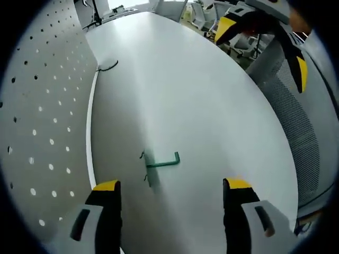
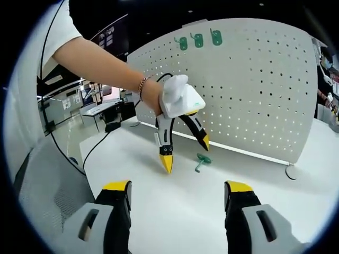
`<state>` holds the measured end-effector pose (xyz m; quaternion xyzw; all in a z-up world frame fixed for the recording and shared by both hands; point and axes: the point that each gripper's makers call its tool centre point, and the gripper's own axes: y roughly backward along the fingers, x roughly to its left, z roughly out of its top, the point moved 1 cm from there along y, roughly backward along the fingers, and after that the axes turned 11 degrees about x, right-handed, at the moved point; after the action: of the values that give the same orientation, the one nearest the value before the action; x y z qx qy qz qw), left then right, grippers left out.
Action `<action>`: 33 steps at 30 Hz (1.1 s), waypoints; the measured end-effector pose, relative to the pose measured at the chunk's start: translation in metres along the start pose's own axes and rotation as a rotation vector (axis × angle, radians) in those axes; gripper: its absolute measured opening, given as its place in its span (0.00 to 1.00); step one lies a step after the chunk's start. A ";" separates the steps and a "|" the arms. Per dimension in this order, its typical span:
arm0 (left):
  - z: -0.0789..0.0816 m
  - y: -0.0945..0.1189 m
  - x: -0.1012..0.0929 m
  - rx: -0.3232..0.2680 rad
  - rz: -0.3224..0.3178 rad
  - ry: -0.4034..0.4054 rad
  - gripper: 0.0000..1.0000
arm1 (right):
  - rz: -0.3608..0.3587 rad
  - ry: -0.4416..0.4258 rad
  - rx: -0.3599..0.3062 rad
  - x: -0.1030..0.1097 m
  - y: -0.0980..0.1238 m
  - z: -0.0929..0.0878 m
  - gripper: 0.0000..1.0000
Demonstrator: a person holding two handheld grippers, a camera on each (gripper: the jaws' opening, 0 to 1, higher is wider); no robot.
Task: Insert the hook assembly into the mounting plate slot until the hook locks in place.
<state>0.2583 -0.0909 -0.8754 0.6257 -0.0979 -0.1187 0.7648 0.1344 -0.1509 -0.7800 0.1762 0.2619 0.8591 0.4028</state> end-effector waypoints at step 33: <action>0.002 0.001 0.018 -0.030 0.030 0.108 0.55 | -0.009 -0.005 -0.002 -0.002 0.000 0.000 0.69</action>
<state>0.2752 -0.0983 -0.8745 0.6182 -0.0641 -0.0748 0.7798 0.1358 -0.1527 -0.7805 0.1771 0.2607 0.8572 0.4074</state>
